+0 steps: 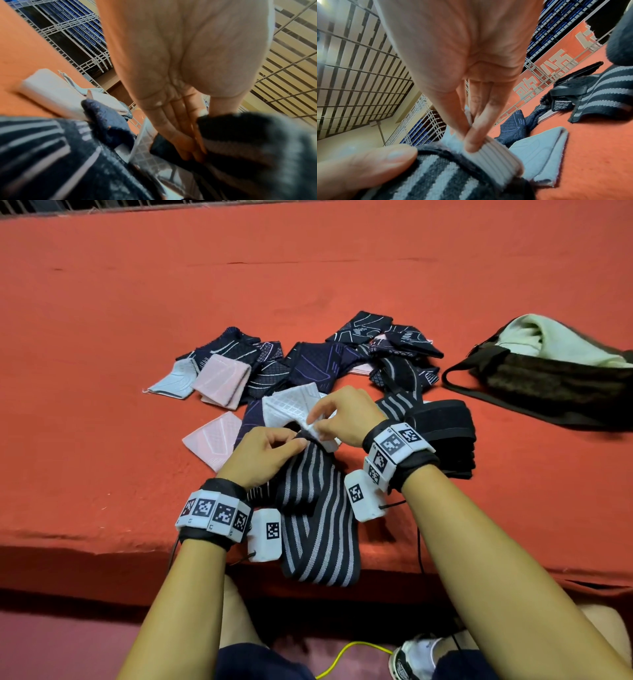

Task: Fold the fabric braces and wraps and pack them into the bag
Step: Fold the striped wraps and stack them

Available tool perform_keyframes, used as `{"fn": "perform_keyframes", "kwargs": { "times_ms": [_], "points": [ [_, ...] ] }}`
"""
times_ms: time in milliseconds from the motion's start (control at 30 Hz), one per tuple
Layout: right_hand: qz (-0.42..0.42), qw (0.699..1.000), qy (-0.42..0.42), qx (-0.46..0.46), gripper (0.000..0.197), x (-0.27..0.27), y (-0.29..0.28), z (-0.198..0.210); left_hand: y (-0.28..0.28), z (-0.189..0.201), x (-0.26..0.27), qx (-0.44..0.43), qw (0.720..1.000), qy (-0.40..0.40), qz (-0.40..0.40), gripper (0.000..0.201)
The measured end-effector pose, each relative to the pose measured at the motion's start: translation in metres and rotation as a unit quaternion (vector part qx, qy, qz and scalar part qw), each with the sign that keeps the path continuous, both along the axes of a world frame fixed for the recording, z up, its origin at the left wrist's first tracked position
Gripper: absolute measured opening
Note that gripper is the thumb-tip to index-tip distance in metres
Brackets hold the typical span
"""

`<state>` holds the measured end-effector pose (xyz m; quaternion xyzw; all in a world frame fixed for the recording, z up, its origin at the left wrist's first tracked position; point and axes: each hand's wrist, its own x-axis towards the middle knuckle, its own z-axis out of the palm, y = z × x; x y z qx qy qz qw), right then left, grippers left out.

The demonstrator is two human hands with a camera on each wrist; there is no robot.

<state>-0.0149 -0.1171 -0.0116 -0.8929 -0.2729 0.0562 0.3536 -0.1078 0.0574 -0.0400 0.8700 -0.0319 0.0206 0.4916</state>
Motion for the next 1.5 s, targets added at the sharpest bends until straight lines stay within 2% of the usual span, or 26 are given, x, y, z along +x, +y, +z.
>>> {"fn": "perform_keyframes", "kwargs": {
  "times_ms": [467,633,867,1133,1333,1433,1500],
  "points": [
    [-0.076,0.997,0.009,-0.010,0.025,0.006,-0.001,0.000,-0.001,-0.004,-0.012,-0.040,0.999,0.007,-0.004,0.043],
    [-0.089,0.996,0.004,-0.006,0.023,0.006,-0.001,0.000,0.002,-0.004,-0.023,-0.045,0.999,-0.012,-0.009,0.041],
    [-0.119,0.992,-0.017,-0.034,0.034,0.025,0.002,0.003,0.008,0.005,-0.029,-0.053,0.998,-0.027,-0.012,0.037],
    [-0.133,0.989,-0.034,-0.049,0.033,0.046,-0.001,0.008,0.013,0.012,-0.031,-0.049,0.998,-0.049,-0.011,0.045],
    [-0.170,0.984,-0.027,-0.039,0.041,0.057,-0.007,-0.001,0.021,0.016,-0.041,-0.098,0.994,-0.047,0.005,0.045],
    [-0.148,0.988,-0.022,-0.031,0.050,0.050,-0.003,0.003,0.024,0.012,-0.035,-0.091,0.994,-0.048,0.033,0.041],
    [-0.119,0.993,-0.004,-0.017,0.044,0.038,0.002,0.005,0.023,0.008,-0.028,-0.094,0.993,-0.049,0.052,0.046]
  ]
}}
